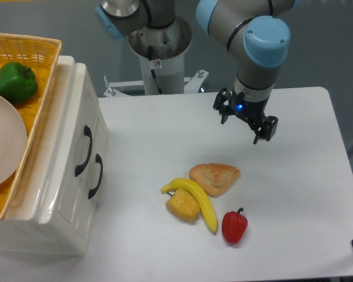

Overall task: Slide open the top white drawer
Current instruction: 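Move the gripper from its start pose toward the white cabinet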

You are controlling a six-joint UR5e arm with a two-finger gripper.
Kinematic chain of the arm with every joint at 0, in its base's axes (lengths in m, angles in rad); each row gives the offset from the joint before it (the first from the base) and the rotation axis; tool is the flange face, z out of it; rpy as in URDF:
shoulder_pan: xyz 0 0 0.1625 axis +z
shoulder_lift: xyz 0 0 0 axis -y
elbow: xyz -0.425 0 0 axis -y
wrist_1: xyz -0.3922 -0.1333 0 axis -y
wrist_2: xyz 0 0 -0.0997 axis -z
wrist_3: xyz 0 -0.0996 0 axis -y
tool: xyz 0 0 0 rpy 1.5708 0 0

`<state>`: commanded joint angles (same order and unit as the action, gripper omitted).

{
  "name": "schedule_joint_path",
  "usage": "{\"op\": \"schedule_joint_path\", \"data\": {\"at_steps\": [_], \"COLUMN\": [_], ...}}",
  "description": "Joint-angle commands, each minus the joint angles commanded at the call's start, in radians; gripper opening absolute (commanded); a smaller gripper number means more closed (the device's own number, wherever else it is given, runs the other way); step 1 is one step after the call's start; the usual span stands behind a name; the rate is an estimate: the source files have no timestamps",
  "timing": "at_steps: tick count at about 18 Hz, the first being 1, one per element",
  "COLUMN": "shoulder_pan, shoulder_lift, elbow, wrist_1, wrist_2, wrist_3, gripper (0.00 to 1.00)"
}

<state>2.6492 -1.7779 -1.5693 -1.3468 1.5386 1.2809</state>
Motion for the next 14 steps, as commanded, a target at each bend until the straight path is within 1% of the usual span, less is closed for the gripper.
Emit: {"op": "schedule_joint_path", "data": {"at_steps": [8, 11, 14], "shoulder_pan": [-0.014, -0.014, -0.015], "shoulder_lift": [-0.003, -0.002, 0.0], "elbow": [-0.006, -0.041, -0.044], "wrist_1": [0.0, 0.009, 0.006], "wrist_2": [0.0, -0.003, -0.003], "wrist_3": [-0.005, -0.005, -0.005], "gripper": [1.0, 1.0, 1.0]}}
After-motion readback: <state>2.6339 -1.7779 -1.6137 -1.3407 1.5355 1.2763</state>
